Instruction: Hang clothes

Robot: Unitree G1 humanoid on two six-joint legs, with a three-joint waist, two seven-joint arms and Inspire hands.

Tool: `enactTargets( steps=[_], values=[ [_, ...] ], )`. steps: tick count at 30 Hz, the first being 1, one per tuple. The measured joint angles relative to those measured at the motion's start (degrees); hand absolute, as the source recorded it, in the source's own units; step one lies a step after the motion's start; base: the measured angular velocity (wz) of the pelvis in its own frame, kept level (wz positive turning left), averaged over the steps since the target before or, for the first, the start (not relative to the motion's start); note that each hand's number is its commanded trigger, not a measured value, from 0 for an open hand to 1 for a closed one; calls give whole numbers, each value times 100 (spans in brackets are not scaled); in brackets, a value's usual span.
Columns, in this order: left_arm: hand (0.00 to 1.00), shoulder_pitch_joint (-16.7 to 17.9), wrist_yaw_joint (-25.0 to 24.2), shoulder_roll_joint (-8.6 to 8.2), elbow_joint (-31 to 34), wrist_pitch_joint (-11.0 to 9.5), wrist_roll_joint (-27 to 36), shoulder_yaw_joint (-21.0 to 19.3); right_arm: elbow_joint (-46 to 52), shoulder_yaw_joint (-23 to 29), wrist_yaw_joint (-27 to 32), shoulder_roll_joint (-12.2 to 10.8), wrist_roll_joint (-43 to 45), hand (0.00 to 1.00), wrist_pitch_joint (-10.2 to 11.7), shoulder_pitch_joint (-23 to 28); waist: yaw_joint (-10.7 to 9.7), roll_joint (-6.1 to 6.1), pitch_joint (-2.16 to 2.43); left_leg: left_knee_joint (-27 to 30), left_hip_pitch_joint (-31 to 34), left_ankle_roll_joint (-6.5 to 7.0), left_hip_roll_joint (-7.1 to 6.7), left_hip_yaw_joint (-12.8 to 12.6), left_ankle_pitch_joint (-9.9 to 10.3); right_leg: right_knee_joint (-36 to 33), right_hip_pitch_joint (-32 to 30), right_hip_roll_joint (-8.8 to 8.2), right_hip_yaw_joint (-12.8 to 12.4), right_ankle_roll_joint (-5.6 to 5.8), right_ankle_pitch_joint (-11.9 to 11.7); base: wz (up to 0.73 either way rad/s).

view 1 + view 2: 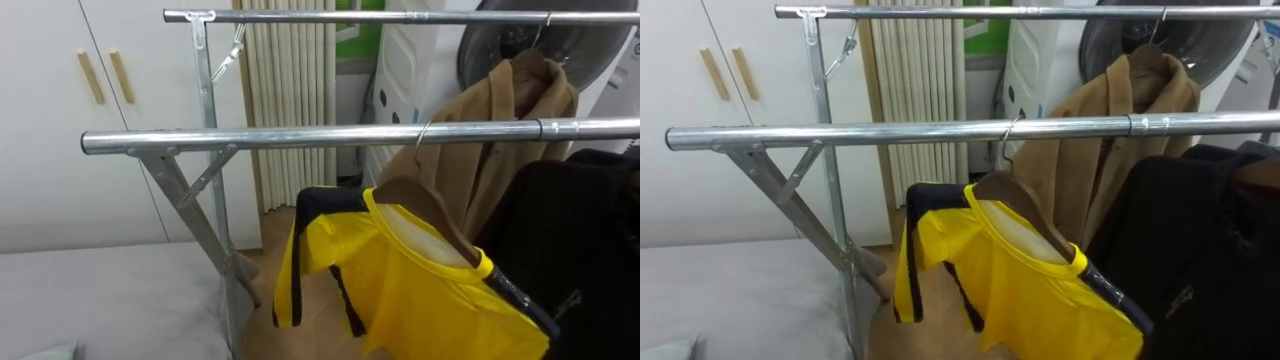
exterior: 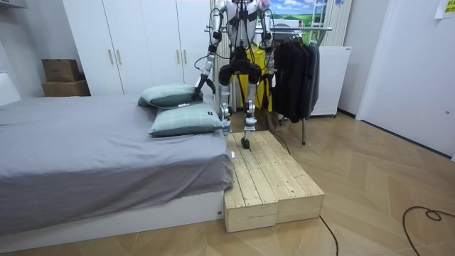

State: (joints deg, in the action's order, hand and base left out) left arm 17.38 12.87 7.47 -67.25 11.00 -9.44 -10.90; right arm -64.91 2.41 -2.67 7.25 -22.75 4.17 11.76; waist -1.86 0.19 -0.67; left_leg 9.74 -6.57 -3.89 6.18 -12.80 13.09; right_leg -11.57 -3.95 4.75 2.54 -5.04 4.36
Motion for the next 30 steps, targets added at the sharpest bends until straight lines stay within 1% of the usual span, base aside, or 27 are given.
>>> enactTargets(
  steps=[1, 4, 11, 15, 17, 18, 19, 21, 23, 24, 25, 26, 27, 28, 29, 30],
  values=[
    [0, -1, -2, -1, 0, -21, 61, 7, -26, -1, 0, 1, -11, 0, 0, -26, 5, 0, 0, 1, 0, 0, -2, 21, -1, -2, 6, -5, 16, 15, 15, 9],
    [0, -4, -11, -2, -1, -51, 134, 25, -97, -4, -7, 2, -21, 0, 0, -72, 29, 6, -1, 2, -1, 5, -2, 41, -8, -9, 12, -7, 34, 6, 19, 3],
    [0, -3, -25, -6, -4, -56, 144, 116, -164, -2, -87, 25, -23, 0, 0, -126, 42, 41, -6, 1, -2, 4, -1, 58, -8, -11, 21, -9, 52, -1, 23, 0],
    [0, 1, -111, -6, -4, -57, 151, 250, -146, -4, -121, 57, 0, 0, -1, -128, 59, 80, -10, 2, 9, 4, -1, 72, -7, -21, 14, -16, 79, -13, 31, 1],
    [0, 4, -117, -6, 8, -62, 262, 295, -86, -6, -124, 78, 15, 0, -8, -139, 59, 109, -5, 27, 51, 6, 0, 95, -4, -27, -17, -23, 97, -18, 37, 6],
    [0, 0, -118, -6, 32, -80, 264, 354, 26, -23, -124, 93, 43, 0, -10, -141, 48, 131, -5, 77, 128, 6, 0, 130, 4, -30, -60, -35, 137, -19, 38, 14],
    [0, -6, -118, -3, 33, -112, 265, 440, 67, -89, -126, 118, 50, 0, -2, -166, 36, 164, 11, 112, 208, 6, -2, 188, 4, -40, -106, -65, 229, -25, 38, 20],
    [0, -59, -132, 5, 31, -120, 284, 520, 62, -119, -158, 160, 115, 0, -6, -215, 36, 190, 16, 164, 278, 6, -10, 269, 4, -85, -137, -76, 254, -38, 64, 22],
    [0, -106, -135, 2, 28, -147, 296, 562, 44, -183, -178, 187, 224, 0, -5, -342, 78, 201, 18, 210, 350, -2, -8, 292, 3, -187, -230, -88, 278, -62, 111, 11],
    [0, -118, -137, 2, 28, -187, 295, 555, 44, -280, -245, 186, 295, 0, 6, -422, 67, 236, 9, 221, 421, -18, -8, 343, -7, -217, -289, -105, 335, -78, 133, 18],
    [0, -135, -137, -3, 24, -250, 299, 562, 51, -374, -324, 186, 360, 0, 14, -494, 69, 238, 9, 263, 486, -32, 1, 412, -16, -217, -302, -140, 481, -100, 142, 26],
    [0, -140, -137, -7, 23, -286, 305, 563, 51, -436, -357, 185, 391, 0, 15, -529, 79, 239, 9, 295, 516, -35, 10, 425, -19, -222, -303, -169, 565, -110, 145, 37],
    [0, -147, -144, -19, 8, -357, 307, 672, 53, -586, -395, 189, 452, 0, 15, -585, 87, 273, -4, 326, 572, -42, 20, 488, -39, -244, -311, -191, 698, -145, 173, 47],
    [0, -160, -192, -26, 7, -424, 297, 778, 59, -636, -456, 181, 541, 0, 15, -657, 95, 337, 2, 421, 699, -48, 18, 553, -58, -277, -346, -238, 839, -162, 204, 60],
    [0, -189, -233, -37, 8, -445, 286, 792, 53, -652, -479, 180, 575, 0, 15, -701, 90, 353, -9, 494, 778, -47, 21, 522, -92, -296, -359, -281, 938, -164, 226, 87],
    [0, -283, -284, -54, 16, -467, 285, 821, -3, -680, -513, 183, 613, 0, 18, -774, 68, 345, -30, 546, 929, -37, 23, 375, -222, -309, -387, -383, 1189, -168, 266, 124]
  ],
)
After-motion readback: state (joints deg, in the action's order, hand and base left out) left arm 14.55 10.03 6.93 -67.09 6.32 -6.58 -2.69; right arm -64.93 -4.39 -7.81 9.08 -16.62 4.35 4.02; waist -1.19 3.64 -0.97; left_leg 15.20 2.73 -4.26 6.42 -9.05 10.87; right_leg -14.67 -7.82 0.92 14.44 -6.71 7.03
